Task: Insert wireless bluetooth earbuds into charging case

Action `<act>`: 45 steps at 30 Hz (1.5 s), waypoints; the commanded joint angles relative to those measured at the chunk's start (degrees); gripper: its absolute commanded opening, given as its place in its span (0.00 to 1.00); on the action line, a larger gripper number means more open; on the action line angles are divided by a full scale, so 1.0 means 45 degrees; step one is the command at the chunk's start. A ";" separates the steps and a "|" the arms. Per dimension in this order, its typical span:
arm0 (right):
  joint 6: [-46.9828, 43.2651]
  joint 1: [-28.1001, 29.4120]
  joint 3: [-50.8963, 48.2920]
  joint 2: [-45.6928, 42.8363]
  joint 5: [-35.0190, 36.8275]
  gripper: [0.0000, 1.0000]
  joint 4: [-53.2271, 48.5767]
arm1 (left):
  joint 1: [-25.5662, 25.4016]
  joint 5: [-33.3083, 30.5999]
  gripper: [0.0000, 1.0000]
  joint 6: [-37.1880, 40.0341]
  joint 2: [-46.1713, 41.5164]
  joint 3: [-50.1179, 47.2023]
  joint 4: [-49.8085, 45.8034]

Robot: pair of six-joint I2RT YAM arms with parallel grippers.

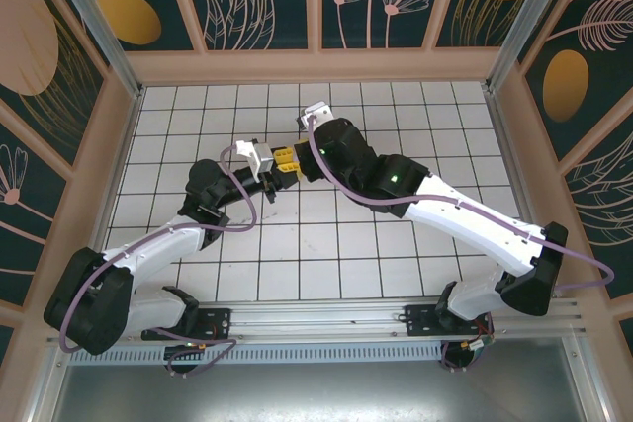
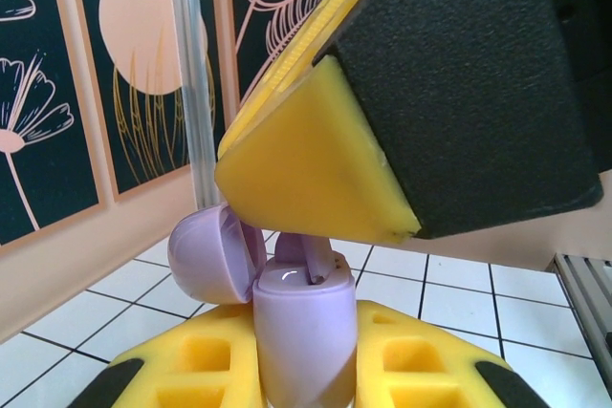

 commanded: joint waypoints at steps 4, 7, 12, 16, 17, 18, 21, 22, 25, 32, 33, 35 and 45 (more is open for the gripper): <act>-0.0116 0.0137 -0.0429 -0.0088 -0.0242 0.19 -0.0306 | -0.0086 0.0049 0.00 -0.0098 -0.0211 0.0641 0.0788; -0.0673 0.0271 -0.0450 -0.0013 -0.0595 0.19 -0.0165 | -0.0079 0.0123 0.00 -0.0149 -0.0163 0.0705 0.0656; -0.1574 0.0611 -0.0234 0.0310 -0.0757 0.19 -0.0084 | -0.0086 0.0173 0.00 -0.0284 -0.0060 0.0744 0.0639; -0.1883 0.0789 0.0085 0.0736 -0.0524 0.19 -0.0317 | -0.0086 0.0165 0.00 -0.0308 -0.0023 0.0742 0.0634; -0.1877 0.0811 0.0150 0.0838 -0.0421 0.20 -0.0393 | -0.0086 0.0157 0.00 -0.0327 -0.0023 0.0725 0.0639; -0.1874 0.0825 0.0174 0.0917 -0.0321 0.20 -0.0447 | -0.0086 0.0161 0.00 -0.0327 -0.0023 0.0742 0.0658; -0.1776 0.0816 0.0188 0.0981 -0.0062 0.25 -0.0490 | -0.0086 0.0167 0.00 -0.0340 -0.0004 0.0754 0.0639; -0.1722 0.0811 0.0209 0.0968 0.0000 0.26 -0.0523 | -0.0086 0.0172 0.00 -0.0366 0.0012 0.0747 0.0639; -0.1388 0.0760 0.0484 0.0941 0.0294 0.35 -0.0652 | -0.0095 0.0184 0.00 -0.0435 0.0050 0.0763 0.0656; -0.0385 0.0412 0.1599 0.0604 0.0294 0.61 -0.0655 | -0.0106 0.0204 0.00 -0.0525 0.0174 0.0735 0.0773; -0.0274 0.0368 0.1737 0.0529 0.0244 0.62 -0.0634 | -0.0106 0.0193 0.00 -0.0541 0.0189 0.0734 0.0812; -0.0028 0.0267 0.1917 0.0330 0.0104 0.67 -0.0502 | -0.0106 0.0198 0.00 -0.0561 0.0193 0.0704 0.0853; 0.1975 -0.1525 0.1492 -0.1026 -0.2251 0.70 0.0069 | -0.0104 0.0169 0.00 -0.0503 0.0237 0.0569 0.1024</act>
